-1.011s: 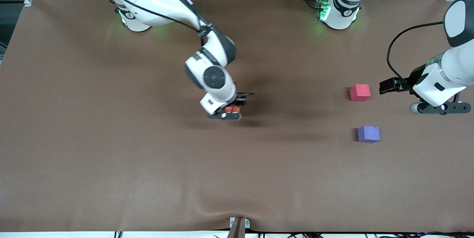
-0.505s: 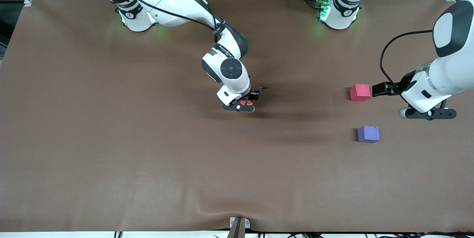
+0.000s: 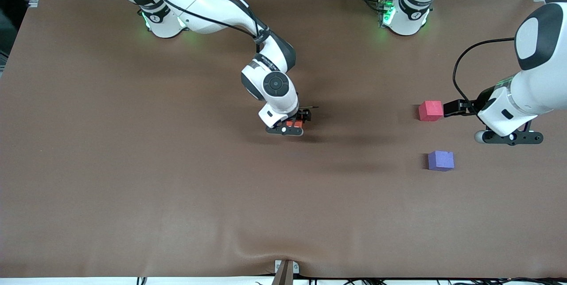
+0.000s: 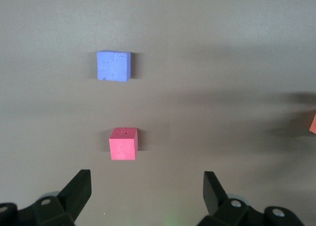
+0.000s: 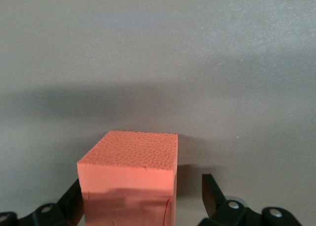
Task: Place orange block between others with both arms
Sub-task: 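Set the orange cube down and open the right gripper, then withdraw the right gripper while the left gripper reaches the orange cube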
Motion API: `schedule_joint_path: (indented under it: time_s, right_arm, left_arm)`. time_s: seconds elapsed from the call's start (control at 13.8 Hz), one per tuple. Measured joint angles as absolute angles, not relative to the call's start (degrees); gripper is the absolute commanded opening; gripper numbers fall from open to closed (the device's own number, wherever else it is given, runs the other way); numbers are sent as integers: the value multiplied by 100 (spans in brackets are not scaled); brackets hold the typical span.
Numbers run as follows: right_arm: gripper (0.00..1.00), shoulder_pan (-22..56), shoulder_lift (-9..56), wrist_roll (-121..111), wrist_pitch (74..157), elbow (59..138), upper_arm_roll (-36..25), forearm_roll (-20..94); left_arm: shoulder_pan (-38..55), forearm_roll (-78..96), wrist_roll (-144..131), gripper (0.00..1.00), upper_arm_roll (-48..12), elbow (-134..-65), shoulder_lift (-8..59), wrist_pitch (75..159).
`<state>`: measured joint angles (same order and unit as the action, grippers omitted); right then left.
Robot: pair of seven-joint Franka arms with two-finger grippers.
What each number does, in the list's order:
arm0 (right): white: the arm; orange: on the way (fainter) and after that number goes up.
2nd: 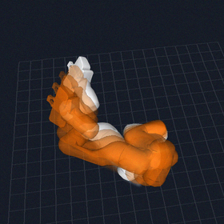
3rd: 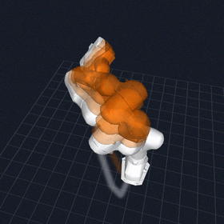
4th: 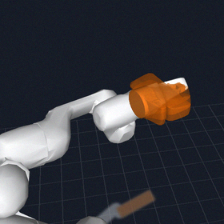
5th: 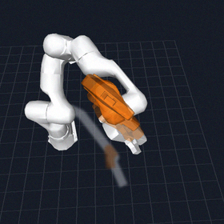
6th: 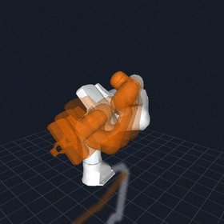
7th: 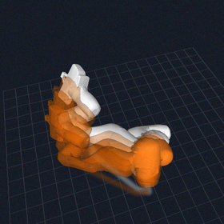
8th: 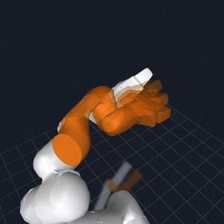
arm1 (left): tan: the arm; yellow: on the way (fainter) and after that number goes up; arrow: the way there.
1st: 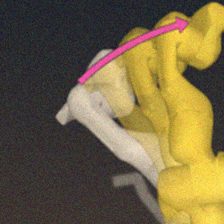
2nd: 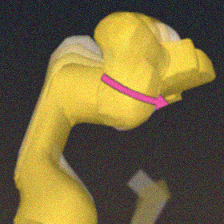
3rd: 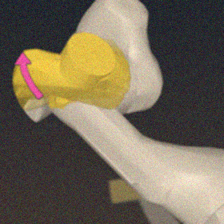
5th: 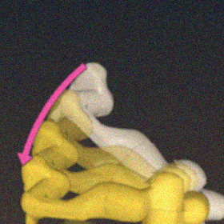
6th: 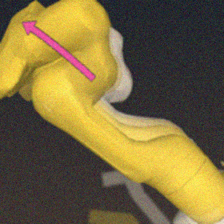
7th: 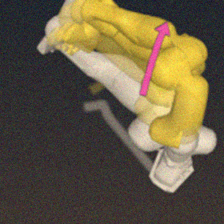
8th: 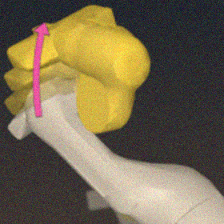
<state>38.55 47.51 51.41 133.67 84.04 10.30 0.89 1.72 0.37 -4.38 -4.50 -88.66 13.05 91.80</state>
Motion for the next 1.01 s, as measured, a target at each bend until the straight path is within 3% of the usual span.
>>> schedule_joint_path:
  time_s: [0.43, 1.01]
  right_arm:
    - [100, 3611, 4412, 5138, 13086, 8045, 975, 90]
    - [100, 1719, 3217, 3123, 11142, 8026, 927, 88]
  left_arm:
    - [271, 37, -438, 100, -458, -8823, 1393, 9342]
    - [958, 322, -973, 100, -477, -8793, 1503, 9744]
